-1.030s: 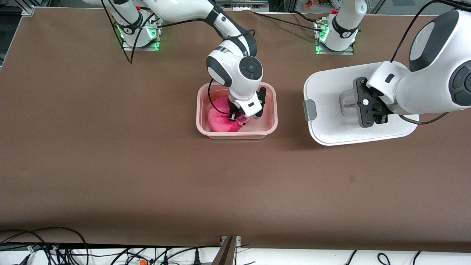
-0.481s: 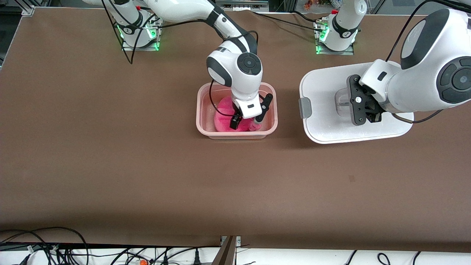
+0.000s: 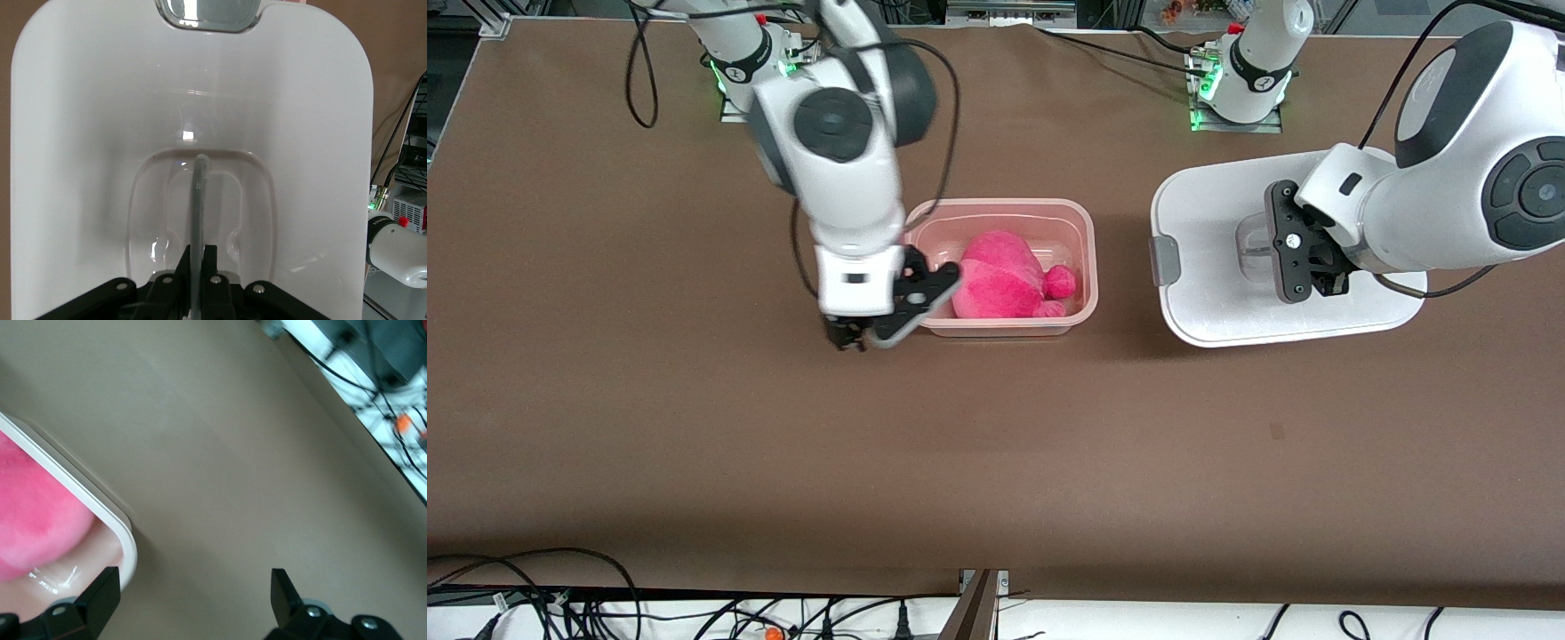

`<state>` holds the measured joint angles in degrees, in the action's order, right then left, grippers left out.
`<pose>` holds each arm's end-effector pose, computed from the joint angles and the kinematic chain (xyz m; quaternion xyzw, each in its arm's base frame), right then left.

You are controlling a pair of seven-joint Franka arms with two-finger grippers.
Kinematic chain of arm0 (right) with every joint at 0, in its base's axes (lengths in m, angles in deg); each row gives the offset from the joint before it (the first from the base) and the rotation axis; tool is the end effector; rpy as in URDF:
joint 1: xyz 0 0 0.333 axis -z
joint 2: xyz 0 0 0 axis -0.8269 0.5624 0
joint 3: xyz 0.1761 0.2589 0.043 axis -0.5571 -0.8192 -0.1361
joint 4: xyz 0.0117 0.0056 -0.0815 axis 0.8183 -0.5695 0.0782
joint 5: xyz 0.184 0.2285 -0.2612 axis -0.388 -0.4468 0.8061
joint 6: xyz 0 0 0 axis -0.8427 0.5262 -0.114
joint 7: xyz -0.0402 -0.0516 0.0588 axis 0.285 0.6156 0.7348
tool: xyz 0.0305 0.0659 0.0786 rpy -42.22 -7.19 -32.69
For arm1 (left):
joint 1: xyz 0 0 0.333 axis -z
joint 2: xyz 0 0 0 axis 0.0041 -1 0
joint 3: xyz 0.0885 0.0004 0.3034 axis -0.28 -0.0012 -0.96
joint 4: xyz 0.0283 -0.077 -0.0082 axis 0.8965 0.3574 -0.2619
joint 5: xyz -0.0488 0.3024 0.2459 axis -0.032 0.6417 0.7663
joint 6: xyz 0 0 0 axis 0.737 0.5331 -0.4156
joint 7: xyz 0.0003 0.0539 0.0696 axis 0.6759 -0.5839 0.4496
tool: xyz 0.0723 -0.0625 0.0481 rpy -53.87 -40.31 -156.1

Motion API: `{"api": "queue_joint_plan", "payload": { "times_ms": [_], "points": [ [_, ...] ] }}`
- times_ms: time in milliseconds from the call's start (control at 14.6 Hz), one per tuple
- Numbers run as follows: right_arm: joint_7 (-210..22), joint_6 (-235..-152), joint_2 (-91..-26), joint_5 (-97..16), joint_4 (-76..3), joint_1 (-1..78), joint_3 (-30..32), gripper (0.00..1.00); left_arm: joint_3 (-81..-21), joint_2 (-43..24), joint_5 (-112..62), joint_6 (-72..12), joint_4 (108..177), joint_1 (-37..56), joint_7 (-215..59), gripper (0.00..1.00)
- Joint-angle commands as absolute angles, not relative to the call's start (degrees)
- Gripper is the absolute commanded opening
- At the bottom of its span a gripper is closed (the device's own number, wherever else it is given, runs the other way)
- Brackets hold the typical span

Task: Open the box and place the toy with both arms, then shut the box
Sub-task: 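Withdraw the right gripper while the left gripper carries the lid back, then lower the lid onto the tub with the left gripper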

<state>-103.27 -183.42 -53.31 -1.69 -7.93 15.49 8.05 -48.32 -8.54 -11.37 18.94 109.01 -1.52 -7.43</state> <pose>0.6164 0.3628 0.5048 0.9225 0.3747 0.0720 0.0592 0.6117 -0.1464 0.5445 0.7422 -0.6443 -0.1541 0.1013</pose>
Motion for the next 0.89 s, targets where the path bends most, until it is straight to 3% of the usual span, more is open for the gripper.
{"api": "queue_joint_plan", "payload": {
  "times_ms": [0,343,549,824],
  "points": [
    [-106.9,-178.2,-59.1,-4.1,-10.0,16.8,10.3,1.0,-48.4,-9.5,-20.1,19.4,111.4,-1.1,-7.6,0.0],
    [-104.0,-172.7,-74.1,-5.0,-20.6,26.0,10.1,1.0,-48.4,-15.7,-21.7,16.3,111.8,10.1,-15.0,0.0],
    [-100.3,-169.3,-79.4,-5.0,-24.1,36.1,4.3,1.0,-48.9,-18.2,-19.3,5.2,112.0,20.9,-26.3,0.0],
    [-95.9,-168.0,-84.5,-5.0,-28.3,43.4,1.6,1.0,-48.8,-21.4,-16.3,-5.0,111.7,25.0,-29.7,0.0]
  ]
}}
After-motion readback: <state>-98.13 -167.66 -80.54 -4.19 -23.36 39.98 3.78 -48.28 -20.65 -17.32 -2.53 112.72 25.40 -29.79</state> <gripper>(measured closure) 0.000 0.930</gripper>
